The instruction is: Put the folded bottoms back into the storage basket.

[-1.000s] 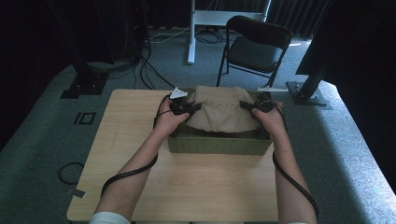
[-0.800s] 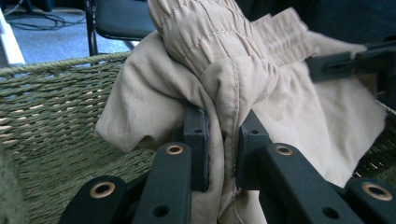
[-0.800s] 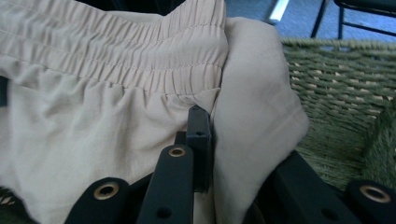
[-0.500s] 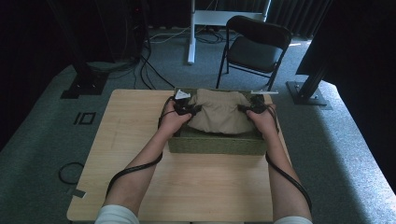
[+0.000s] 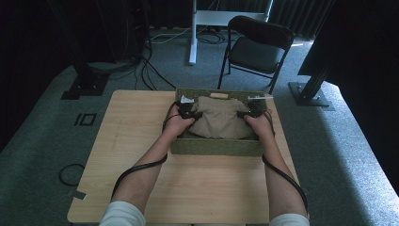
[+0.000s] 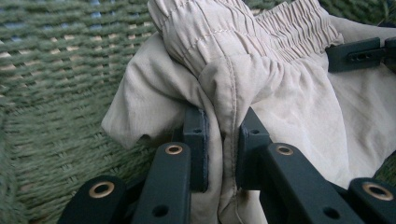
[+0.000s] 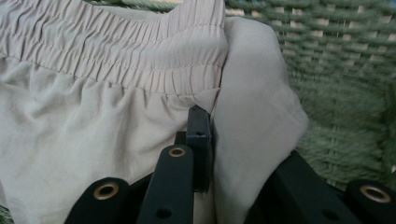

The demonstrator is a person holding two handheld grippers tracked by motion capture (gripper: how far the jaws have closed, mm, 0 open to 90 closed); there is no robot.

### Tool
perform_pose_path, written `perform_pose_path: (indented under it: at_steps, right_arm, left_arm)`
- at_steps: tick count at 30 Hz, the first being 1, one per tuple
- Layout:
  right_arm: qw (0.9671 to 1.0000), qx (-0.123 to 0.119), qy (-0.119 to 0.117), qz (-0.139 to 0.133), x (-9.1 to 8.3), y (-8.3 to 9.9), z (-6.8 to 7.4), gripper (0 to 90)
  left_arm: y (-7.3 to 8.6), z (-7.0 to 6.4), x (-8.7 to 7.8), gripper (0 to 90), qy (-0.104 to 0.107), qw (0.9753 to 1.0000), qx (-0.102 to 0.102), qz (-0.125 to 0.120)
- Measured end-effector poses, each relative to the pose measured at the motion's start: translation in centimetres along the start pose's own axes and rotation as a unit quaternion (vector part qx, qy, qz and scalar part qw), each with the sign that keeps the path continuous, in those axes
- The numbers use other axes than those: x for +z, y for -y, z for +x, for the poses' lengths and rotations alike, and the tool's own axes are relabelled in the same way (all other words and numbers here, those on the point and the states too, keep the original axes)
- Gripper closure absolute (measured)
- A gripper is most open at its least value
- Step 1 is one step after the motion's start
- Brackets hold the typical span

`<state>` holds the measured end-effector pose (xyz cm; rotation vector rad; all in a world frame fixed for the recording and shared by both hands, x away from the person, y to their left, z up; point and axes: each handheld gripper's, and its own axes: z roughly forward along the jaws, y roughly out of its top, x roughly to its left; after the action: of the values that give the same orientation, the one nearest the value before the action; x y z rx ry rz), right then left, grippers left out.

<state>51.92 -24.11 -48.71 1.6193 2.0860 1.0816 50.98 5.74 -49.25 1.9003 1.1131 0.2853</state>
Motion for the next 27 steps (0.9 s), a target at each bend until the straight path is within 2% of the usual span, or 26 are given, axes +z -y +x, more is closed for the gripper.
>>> perform_pose_path:
  at_steps: [2,5,7,11,12,16,19,21,23,24,26,27]
  right_arm:
    - [0.9999,0.001,0.004,0.011,0.5,0.1,-0.1,79.2]
    - [0.9996,0.004,0.012,0.026,1.1,0.2,-0.2,79.1]
    - [0.9994,0.010,0.014,0.031,1.4,0.2,-0.5,78.7]
    - [0.9987,-0.001,0.026,0.045,1.9,0.2,-0.3,78.5]
    - [0.9986,0.002,0.025,0.048,2.0,0.3,-0.2,78.4]
    - [0.9971,-0.005,0.039,0.066,2.4,0.5,-0.2,75.4]
    - [0.9964,-0.012,0.049,0.068,2.5,0.5,-0.2,70.1]
    - [0.9964,-0.009,0.052,0.065,2.5,0.5,-0.2,65.4]
    - [0.9959,-0.016,0.060,0.065,2.4,0.5,-0.1,58.0]
    - [0.9962,-0.007,0.060,0.062,2.4,0.4,-0.1,54.2]
    - [0.9976,0.008,0.049,0.048,2.2,0.3,0.0,48.0]
    - [0.9981,0.013,0.044,0.042,2.0,0.3,0.0,43.5]
  left_arm:
    - [0.0,-0.2,0.5,79.0,-0.011,0.9999,0.003,0.012]
    - [0.1,-0.1,1.1,78.7,-0.015,0.9997,0.004,0.018]
    - [0.3,0.0,1.5,78.4,-0.019,0.9995,-0.004,0.026]
    - [0.5,0.1,1.9,77.9,-0.028,0.9987,-0.003,0.042]
    - [0.5,0.0,2.0,77.8,-0.029,0.9984,0.000,0.049]
    - [0.5,0.0,2.1,76.0,-0.035,0.9983,-0.006,0.046]
    - [0.6,0.0,2.2,74.5,-0.038,0.9980,0.000,0.051]
    - [0.6,0.0,2.3,69.2,-0.047,0.9971,0.010,0.058]
    - [0.5,-0.1,2.4,61.6,-0.054,0.9970,0.008,0.054]
    - [0.5,-0.1,2.5,61.3,-0.057,0.9971,0.006,0.050]
    - [0.4,-0.2,2.4,50.8,-0.061,0.9972,0.014,0.042]
    - [0.3,-0.2,2.3,48.5,-0.066,0.9968,0.016,0.043]
